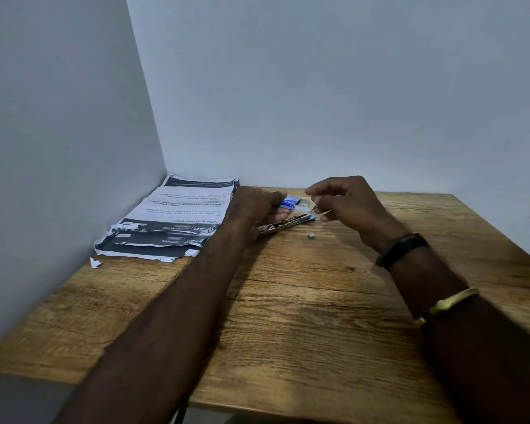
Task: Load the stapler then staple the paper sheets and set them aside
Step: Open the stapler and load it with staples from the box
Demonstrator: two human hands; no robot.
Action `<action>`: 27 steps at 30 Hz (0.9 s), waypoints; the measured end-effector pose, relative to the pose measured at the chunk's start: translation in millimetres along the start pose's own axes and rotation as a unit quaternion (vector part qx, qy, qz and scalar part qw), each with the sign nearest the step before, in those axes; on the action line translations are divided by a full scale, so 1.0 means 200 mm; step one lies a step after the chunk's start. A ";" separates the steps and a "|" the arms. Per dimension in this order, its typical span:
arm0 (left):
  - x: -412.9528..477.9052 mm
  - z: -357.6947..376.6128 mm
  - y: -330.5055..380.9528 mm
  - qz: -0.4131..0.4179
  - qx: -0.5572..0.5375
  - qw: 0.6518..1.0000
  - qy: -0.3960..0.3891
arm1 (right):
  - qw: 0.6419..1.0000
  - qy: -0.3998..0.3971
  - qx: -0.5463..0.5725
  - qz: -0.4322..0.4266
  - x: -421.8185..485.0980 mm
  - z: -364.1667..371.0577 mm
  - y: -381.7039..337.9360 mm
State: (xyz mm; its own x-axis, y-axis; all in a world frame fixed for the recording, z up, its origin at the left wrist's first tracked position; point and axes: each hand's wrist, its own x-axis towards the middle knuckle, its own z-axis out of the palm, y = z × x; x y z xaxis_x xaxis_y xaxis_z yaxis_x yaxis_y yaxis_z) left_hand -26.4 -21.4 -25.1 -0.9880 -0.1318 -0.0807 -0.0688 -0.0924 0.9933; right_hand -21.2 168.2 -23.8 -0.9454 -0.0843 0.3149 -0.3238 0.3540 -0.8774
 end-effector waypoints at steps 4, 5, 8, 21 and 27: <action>0.00 0.00 0.00 -0.001 -0.006 1.000 0.001 | 0.996 -0.031 0.086 0.008 -0.01 -0.02 0.02; 0.00 0.00 0.00 0.001 -0.007 1.000 -0.001 | 0.996 -0.034 0.088 0.001 -0.01 -0.02 0.02; 0.00 0.01 0.00 0.003 -0.006 1.000 -0.006 | 0.995 -0.030 0.094 -0.001 0.00 -0.01 0.04; 0.00 -0.01 -0.01 0.020 -0.018 0.999 -0.028 | 0.998 -0.019 0.058 -0.008 -0.01 0.01 0.03; 0.00 -0.01 -0.02 0.025 -0.019 0.999 -0.033 | 0.996 -0.033 0.081 -0.010 -0.01 0.02 0.04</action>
State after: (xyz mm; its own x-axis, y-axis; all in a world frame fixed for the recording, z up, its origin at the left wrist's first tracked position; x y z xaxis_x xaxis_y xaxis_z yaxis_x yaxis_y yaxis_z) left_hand -25.3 -23.1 -28.3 -0.9971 -0.0720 -0.0234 -0.0142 -0.1255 0.9920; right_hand -21.8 166.8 -33.2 -0.9373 -0.1536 0.3128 -0.3392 0.1965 -0.9200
